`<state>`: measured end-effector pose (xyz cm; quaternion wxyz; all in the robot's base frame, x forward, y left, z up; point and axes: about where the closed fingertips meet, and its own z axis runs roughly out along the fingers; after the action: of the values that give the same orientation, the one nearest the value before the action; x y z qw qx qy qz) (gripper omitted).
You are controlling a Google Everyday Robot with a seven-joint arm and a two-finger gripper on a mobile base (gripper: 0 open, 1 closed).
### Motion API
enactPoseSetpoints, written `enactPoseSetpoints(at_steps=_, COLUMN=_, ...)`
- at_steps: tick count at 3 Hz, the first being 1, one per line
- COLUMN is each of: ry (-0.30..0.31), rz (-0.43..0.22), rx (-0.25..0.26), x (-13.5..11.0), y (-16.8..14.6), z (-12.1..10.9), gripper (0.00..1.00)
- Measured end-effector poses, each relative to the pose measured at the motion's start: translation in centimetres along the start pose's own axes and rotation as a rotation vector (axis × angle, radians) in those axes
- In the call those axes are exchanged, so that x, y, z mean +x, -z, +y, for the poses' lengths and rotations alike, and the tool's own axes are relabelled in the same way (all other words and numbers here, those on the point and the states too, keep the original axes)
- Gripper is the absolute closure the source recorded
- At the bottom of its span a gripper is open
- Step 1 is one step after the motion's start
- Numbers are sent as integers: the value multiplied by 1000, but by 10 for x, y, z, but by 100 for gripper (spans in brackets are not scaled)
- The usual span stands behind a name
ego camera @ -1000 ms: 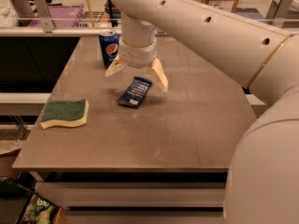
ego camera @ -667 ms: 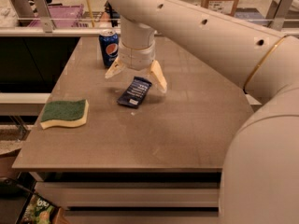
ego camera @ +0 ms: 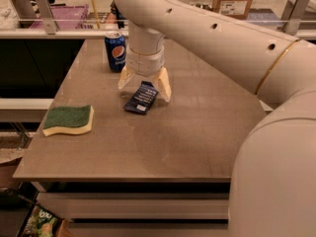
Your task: Pick rxbar blueberry
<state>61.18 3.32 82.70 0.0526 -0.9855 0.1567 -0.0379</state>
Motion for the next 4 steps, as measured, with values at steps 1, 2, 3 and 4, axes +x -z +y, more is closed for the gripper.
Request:
enactPoseSetpoints(at_steps=1, ry=0, rz=0, rx=2, x=0, y=-2, z=-1, gripper=41)
enactPoseSetpoints(at_steps=2, ry=0, rz=1, rx=4, x=1, y=-3, z=-1, gripper=64)
enactPoseSetpoints(at_steps=3, ry=0, rz=1, rx=4, x=1, y=0, z=-2, gripper=87)
enactPoseSetpoints(at_steps=4, ry=0, rz=1, rx=4, x=1, y=0, z=-2, gripper=100)
